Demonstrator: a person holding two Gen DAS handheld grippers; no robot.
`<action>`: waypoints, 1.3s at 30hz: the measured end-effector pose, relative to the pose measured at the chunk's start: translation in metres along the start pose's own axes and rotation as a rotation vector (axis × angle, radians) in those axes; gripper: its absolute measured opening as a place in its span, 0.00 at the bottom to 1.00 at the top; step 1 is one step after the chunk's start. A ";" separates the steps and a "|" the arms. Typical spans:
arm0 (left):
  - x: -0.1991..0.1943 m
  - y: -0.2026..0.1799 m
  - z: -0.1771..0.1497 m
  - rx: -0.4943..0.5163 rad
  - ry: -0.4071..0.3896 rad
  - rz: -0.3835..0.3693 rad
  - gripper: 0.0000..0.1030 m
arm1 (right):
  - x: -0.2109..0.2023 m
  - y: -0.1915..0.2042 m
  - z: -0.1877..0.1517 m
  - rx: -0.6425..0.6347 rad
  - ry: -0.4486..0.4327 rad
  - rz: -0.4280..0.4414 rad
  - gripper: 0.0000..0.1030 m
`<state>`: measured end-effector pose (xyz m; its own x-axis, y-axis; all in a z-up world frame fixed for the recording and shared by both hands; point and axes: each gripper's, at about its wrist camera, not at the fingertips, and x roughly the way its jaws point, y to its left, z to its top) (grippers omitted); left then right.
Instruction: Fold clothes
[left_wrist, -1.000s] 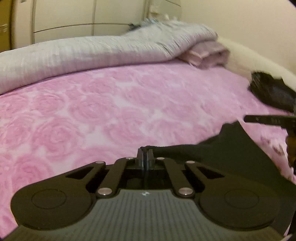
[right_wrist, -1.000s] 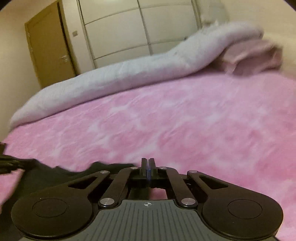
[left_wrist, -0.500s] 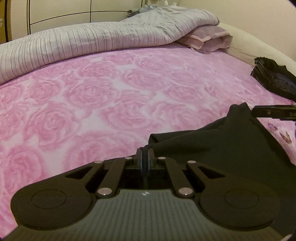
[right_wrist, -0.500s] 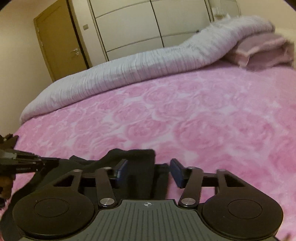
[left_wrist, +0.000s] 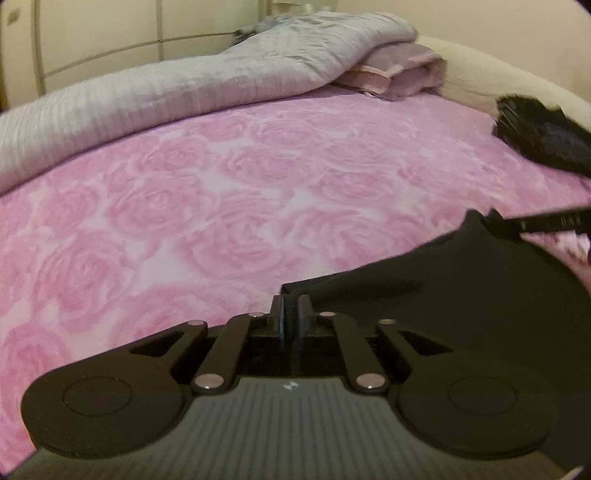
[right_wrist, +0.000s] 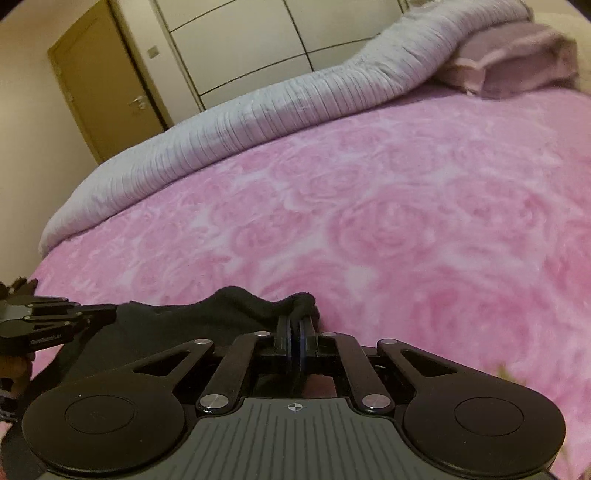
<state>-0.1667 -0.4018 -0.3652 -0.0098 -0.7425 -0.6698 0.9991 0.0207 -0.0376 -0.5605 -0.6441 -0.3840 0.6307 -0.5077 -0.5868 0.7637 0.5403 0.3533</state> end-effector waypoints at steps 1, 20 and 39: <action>-0.003 0.006 0.000 -0.026 0.010 0.004 0.19 | -0.004 0.001 0.002 -0.002 -0.002 -0.006 0.05; -0.101 -0.048 -0.078 0.067 0.018 -0.003 0.18 | -0.083 0.127 -0.102 -0.335 0.075 0.094 0.37; -0.137 -0.096 -0.104 0.017 0.091 0.182 0.23 | -0.116 0.138 -0.123 -0.344 0.157 0.031 0.52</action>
<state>-0.2651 -0.2328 -0.3469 0.1684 -0.6638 -0.7287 0.9852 0.1375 0.1024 -0.5454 -0.4285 -0.3569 0.6038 -0.3928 -0.6937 0.6368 0.7611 0.1233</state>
